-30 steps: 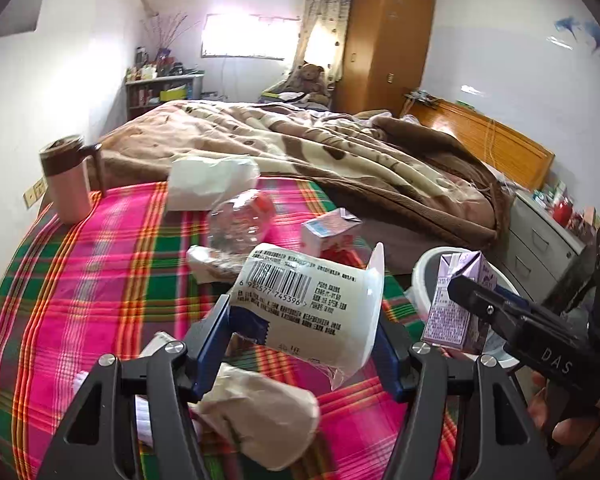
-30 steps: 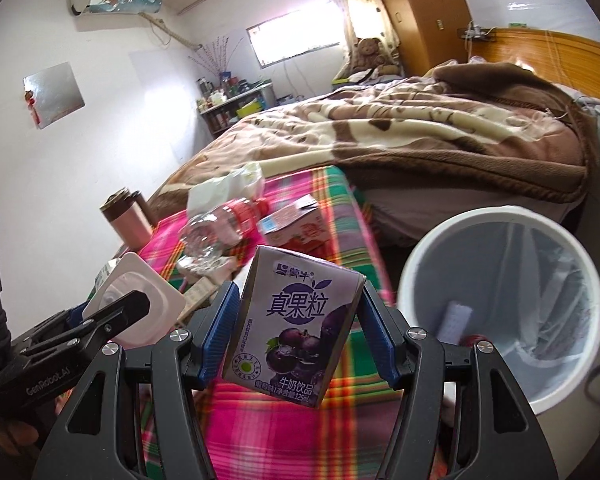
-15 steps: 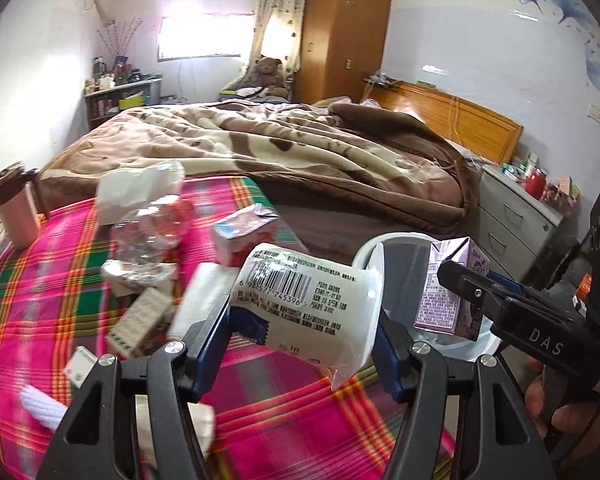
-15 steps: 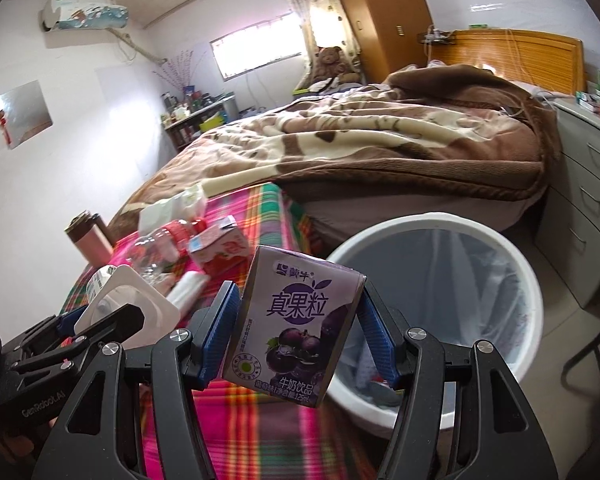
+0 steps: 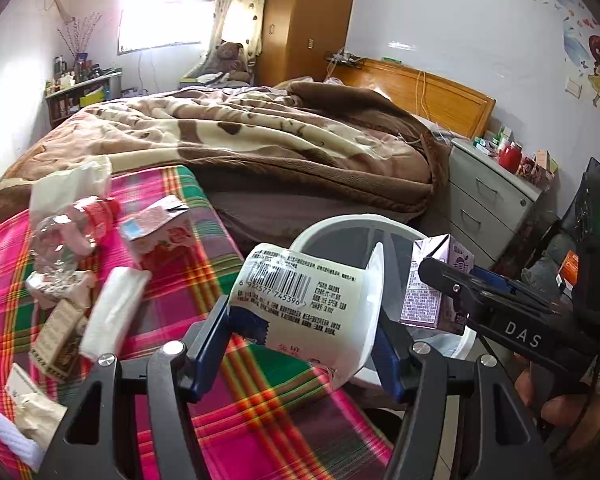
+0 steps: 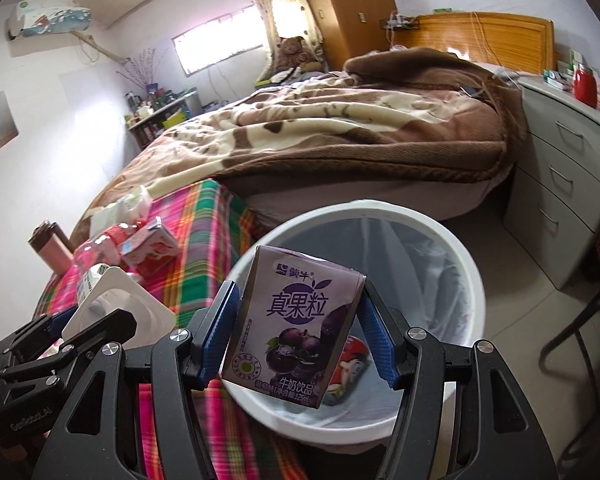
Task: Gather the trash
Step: 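Carry the yogurt cup and purple carton over the wastebasket with both tools, then open both tools to drop the yogurt cup and carton into the wastebasket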
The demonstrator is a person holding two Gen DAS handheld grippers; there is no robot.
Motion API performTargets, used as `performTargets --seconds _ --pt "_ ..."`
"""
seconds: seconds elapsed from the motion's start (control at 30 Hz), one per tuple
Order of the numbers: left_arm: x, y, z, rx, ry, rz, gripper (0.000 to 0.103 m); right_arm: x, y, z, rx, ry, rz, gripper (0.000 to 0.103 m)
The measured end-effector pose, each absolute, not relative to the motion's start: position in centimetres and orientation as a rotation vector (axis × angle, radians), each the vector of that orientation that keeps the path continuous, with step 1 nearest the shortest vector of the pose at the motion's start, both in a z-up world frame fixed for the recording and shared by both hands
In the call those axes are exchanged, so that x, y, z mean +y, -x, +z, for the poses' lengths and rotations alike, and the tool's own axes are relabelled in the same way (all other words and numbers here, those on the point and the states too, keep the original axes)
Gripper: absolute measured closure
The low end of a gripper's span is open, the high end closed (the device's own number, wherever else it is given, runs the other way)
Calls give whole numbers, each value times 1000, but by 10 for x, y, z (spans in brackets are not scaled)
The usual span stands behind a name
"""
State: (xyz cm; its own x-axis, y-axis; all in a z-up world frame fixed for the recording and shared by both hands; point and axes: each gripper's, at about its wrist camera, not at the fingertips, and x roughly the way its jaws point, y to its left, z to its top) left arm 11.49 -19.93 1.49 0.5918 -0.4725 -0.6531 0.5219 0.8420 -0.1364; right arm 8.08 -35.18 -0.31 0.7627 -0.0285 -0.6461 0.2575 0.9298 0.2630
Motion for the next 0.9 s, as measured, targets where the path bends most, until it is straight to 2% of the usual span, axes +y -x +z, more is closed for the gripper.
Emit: performTargets --seconds 0.47,0.83,0.9 --pt "-241 -117 5 775 -122 -640 36 -381 -84 -17 746 -336 -235 41" --pt "-254 -115 2 780 -144 -673 24 -387 -82 -20 768 -313 -290 40" --pt "-251 -116 3 780 -136 -668 23 -388 -81 -19 762 -319 -295 34"
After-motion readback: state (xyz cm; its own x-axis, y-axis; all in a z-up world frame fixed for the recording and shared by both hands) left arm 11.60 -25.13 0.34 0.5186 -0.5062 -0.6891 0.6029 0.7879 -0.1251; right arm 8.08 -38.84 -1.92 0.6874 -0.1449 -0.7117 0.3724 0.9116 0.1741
